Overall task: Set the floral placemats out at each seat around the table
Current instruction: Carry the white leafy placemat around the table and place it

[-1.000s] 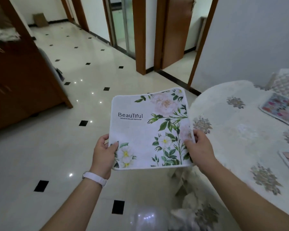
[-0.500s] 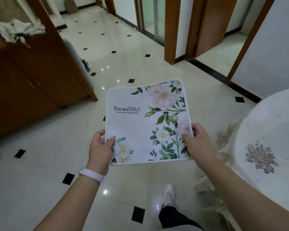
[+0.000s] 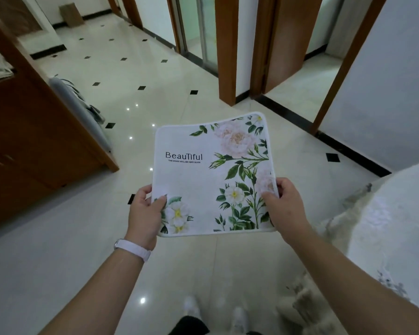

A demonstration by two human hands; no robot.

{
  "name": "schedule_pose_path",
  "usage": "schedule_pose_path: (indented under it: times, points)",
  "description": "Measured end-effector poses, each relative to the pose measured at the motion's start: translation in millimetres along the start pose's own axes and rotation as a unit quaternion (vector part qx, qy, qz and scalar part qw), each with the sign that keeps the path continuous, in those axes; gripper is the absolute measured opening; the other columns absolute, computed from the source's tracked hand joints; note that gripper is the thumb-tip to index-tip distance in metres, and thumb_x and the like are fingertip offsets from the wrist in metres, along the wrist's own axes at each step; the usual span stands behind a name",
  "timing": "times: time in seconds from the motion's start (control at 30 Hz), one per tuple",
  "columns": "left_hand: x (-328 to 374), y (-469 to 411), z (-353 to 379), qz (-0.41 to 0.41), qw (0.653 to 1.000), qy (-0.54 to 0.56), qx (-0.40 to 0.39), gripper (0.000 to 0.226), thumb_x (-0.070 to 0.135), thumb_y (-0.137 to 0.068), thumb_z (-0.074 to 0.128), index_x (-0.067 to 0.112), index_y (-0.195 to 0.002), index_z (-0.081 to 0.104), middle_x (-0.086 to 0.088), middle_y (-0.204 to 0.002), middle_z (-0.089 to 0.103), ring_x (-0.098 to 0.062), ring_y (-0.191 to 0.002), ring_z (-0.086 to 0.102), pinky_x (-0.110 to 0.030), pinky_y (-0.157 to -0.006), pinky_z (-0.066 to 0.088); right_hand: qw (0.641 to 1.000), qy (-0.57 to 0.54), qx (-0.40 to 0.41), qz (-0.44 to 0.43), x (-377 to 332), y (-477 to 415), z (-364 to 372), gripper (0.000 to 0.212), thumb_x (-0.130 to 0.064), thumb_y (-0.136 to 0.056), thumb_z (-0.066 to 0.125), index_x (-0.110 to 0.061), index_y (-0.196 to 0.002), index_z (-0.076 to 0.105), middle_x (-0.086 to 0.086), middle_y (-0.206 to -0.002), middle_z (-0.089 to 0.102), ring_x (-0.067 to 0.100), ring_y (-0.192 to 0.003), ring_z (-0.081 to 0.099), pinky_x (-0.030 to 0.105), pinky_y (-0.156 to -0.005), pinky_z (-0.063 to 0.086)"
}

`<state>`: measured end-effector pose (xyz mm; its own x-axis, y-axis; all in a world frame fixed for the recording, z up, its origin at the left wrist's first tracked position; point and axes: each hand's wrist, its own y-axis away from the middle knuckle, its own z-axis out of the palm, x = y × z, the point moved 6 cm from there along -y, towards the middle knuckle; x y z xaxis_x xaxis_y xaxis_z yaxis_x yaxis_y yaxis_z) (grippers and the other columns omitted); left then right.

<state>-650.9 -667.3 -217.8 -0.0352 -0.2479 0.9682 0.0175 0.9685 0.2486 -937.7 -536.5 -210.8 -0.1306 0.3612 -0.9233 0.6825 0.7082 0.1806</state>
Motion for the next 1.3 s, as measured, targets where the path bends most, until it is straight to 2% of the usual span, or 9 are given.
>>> schedule_pose_path:
  times: [0.2, 0.33, 0.5, 0.63, 0.7, 0.8, 0.97, 1.1, 1.3]
  points:
    - [12, -85, 58, 0.009, 0.998, -0.004, -0.066, 0.025, 0.003, -0.09, 0.059, 0.023, -0.104, 0.055, -0.008, -0.089, 0.07, -0.027, -0.079, 0.068, -0.037, -0.07, 0.055, 0.998, 0.02, 0.056, 0.012, -8, -69, 2, 0.003, -0.017, -0.087, 0.057, -0.018, -0.089, 0.055, 0.011, -0.084, 0.064, 0.02, -0.065, 0.055, 0.034, -0.061, 0.048]
    - [23, -159, 94, 0.0, 0.994, 0.013, -0.104, 0.025, 0.002, -0.09, 0.059, 0.024, -0.102, 0.056, -0.008, -0.088, 0.071, -0.023, -0.074, 0.069, -0.032, -0.061, 0.057, 0.995, 0.011, 0.1, 0.027, -22, -125, 20, 0.007, -0.016, -0.087, 0.058, -0.022, -0.087, 0.055, 0.006, -0.083, 0.066, 0.025, -0.073, 0.064, 0.034, -0.062, 0.051]
    - [53, -260, 144, -0.016, 0.986, 0.011, -0.164, 0.027, 0.003, -0.09, 0.06, 0.028, -0.099, 0.056, -0.011, -0.091, 0.071, -0.029, -0.078, 0.07, -0.039, -0.068, 0.056, 0.988, 0.0, 0.147, 0.048, -58, -198, 46, 0.01, -0.016, -0.089, 0.057, -0.026, -0.087, 0.055, 0.003, -0.084, 0.066, 0.025, -0.077, 0.066, 0.035, -0.061, 0.054]
    - [76, -322, 195, -0.022, 0.975, 0.005, -0.219, 0.025, 0.003, -0.089, 0.06, 0.024, -0.102, 0.057, -0.01, -0.09, 0.07, -0.026, -0.076, 0.069, -0.038, -0.069, 0.056, 0.978, 0.009, 0.201, 0.062, -77, -238, 43, 0.009, -0.016, -0.09, 0.056, -0.024, -0.095, 0.056, -0.003, -0.086, 0.065, 0.014, -0.072, 0.064, 0.025, -0.054, 0.045]
    - [81, -338, 223, -0.023, 0.967, 0.0, -0.253, 0.027, 0.002, -0.089, 0.06, 0.022, -0.106, 0.056, -0.01, -0.09, 0.07, -0.024, -0.075, 0.069, -0.035, -0.066, 0.055, 0.969, 0.005, 0.234, 0.08, -76, -248, 34, 0.013, -0.014, -0.088, 0.056, -0.025, -0.093, 0.055, -0.004, -0.085, 0.065, 0.015, -0.071, 0.064, 0.027, -0.055, 0.049]
    - [87, -348, 268, -0.021, 0.952, -0.004, -0.306, 0.027, 0.002, -0.09, 0.059, 0.024, -0.105, 0.056, -0.007, -0.087, 0.07, -0.019, -0.071, 0.07, -0.029, -0.058, 0.056, 0.957, -0.019, 0.269, 0.103, -71, -261, 15, 0.015, -0.015, -0.088, 0.057, -0.03, -0.091, 0.055, -0.002, -0.086, 0.068, 0.019, -0.074, 0.068, 0.038, -0.066, 0.057]
    - [92, -364, 352, -0.016, 0.93, -0.023, -0.367, 0.027, 0.001, -0.089, 0.059, 0.026, -0.099, 0.057, -0.007, -0.087, 0.07, -0.022, -0.074, 0.069, -0.033, -0.063, 0.058, 0.938, -0.039, 0.325, 0.115, -60, -292, -21, 0.016, -0.008, -0.088, 0.057, -0.017, -0.101, 0.058, 0.006, -0.091, 0.068, 0.024, -0.079, 0.067, 0.036, -0.067, 0.055]
    - [88, -375, 422, -0.011, 0.915, -0.056, -0.399, 0.027, 0.001, -0.09, 0.059, 0.025, -0.101, 0.057, -0.008, -0.09, 0.07, -0.021, -0.074, 0.07, -0.031, -0.059, 0.058, 0.924, -0.052, 0.352, 0.14, -31, -325, -54, 0.017, -0.012, -0.088, 0.058, -0.02, -0.103, 0.058, 0.005, -0.093, 0.068, 0.024, -0.08, 0.067, 0.04, -0.071, 0.057]
    - [96, -392, 540, -0.002, 0.909, -0.089, -0.408, 0.028, 0.002, -0.09, 0.058, 0.027, -0.103, 0.058, -0.012, -0.091, 0.07, -0.034, -0.082, 0.069, -0.046, -0.074, 0.056, 0.914, -0.089, 0.366, 0.153, -2, -401, -117, 0.015, -0.015, -0.087, 0.06, -0.022, -0.099, 0.059, 0.001, -0.087, 0.069, 0.018, -0.073, 0.067, 0.035, -0.065, 0.056]
